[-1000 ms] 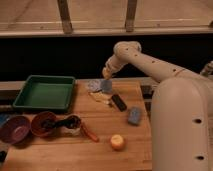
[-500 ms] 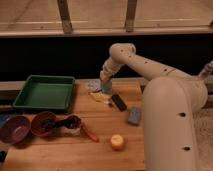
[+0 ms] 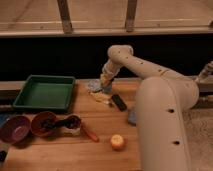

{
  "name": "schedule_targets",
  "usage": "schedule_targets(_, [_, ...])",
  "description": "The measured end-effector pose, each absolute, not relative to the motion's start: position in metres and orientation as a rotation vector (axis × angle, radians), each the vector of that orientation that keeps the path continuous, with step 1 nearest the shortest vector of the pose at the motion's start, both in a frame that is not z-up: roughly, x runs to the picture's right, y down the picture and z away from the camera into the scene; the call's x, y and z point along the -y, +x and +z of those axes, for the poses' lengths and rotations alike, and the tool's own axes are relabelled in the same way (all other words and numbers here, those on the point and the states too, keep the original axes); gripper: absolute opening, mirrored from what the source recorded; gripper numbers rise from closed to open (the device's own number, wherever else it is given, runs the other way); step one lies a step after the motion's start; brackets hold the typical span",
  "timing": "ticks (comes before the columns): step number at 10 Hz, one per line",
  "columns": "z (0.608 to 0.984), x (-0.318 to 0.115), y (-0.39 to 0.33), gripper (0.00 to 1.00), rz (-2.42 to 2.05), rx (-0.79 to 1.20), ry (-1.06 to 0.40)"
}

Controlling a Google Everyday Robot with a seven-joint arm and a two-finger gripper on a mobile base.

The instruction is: Stack cups on top of each other

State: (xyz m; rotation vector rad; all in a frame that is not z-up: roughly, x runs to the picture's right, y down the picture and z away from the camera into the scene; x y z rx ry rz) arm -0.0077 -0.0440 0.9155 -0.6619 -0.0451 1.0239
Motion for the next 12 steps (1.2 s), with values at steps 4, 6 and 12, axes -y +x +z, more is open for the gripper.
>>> schedule_targets(4, [0.923,0.038,-0.005,0.14,1.041,0.029,-0.678])
schedule_targets(6, [0.925,0.038,-0.007,0.32,1.042,0.027,-0.680])
schedule_targets(12, [0.925,0.048,-0.004,0.80,1.042,0.027,-0.668])
